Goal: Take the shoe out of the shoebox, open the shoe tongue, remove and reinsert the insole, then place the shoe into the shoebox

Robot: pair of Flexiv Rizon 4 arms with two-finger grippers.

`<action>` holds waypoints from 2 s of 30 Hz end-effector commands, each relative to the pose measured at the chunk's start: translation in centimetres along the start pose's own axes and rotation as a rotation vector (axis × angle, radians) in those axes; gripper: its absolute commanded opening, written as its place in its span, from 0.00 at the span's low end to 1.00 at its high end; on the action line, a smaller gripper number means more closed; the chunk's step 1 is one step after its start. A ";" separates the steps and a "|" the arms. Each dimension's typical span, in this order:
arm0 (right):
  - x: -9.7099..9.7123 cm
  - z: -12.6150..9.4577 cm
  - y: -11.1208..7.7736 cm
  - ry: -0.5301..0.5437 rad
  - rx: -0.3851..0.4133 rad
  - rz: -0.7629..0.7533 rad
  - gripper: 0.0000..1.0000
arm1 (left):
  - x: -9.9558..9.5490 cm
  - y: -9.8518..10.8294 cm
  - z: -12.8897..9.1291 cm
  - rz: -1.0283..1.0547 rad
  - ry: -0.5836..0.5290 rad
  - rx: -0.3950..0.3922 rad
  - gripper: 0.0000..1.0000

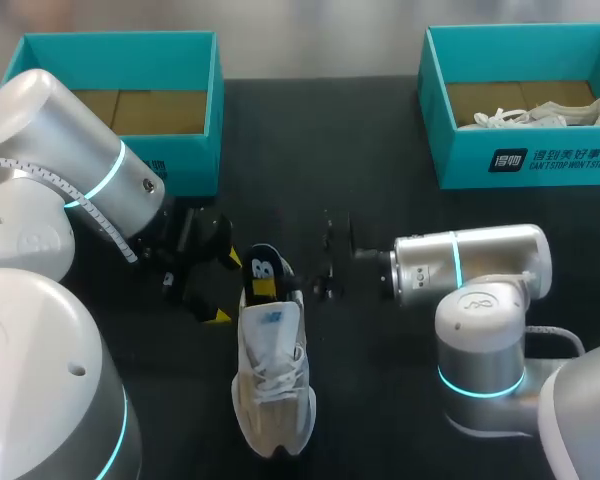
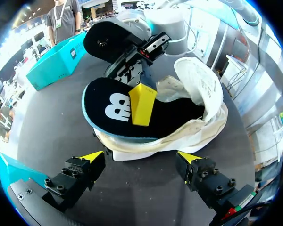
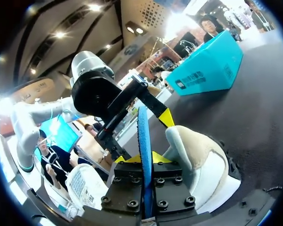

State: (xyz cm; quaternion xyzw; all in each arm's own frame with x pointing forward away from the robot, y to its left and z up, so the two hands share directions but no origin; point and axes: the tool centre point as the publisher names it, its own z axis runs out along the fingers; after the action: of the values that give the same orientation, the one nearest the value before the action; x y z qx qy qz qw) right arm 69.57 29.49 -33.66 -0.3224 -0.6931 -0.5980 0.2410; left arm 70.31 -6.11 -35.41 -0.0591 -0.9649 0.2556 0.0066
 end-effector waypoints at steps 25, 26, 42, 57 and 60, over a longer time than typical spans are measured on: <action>1.5 0.4 -0.6 -0.031 0.009 0.004 0.43 | 0.0 0.0 0.1 0.001 0.000 0.000 1.00; 1.5 0.4 -0.4 -0.031 0.009 -0.001 0.44 | 0.0 0.0 0.1 0.001 0.000 0.000 1.00; 0.5 0.9 1.1 -0.057 0.035 -0.007 0.00 | 0.0 0.0 0.1 0.001 0.000 0.000 1.00; 0.7 1.0 -2.4 -0.077 0.022 0.104 0.00 | 0.0 0.0 0.1 0.001 0.000 0.000 1.00; 0.7 1.0 -2.4 -0.081 0.025 0.108 0.00 | 0.0 0.0 0.1 0.001 0.000 0.000 1.00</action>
State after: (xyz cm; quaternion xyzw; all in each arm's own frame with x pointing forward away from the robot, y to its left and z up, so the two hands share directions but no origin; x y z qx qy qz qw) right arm 67.77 30.18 -34.97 -0.3764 -0.6899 -0.5650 0.2513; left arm 70.31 -6.11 -35.41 -0.0591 -0.9649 0.2556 0.0066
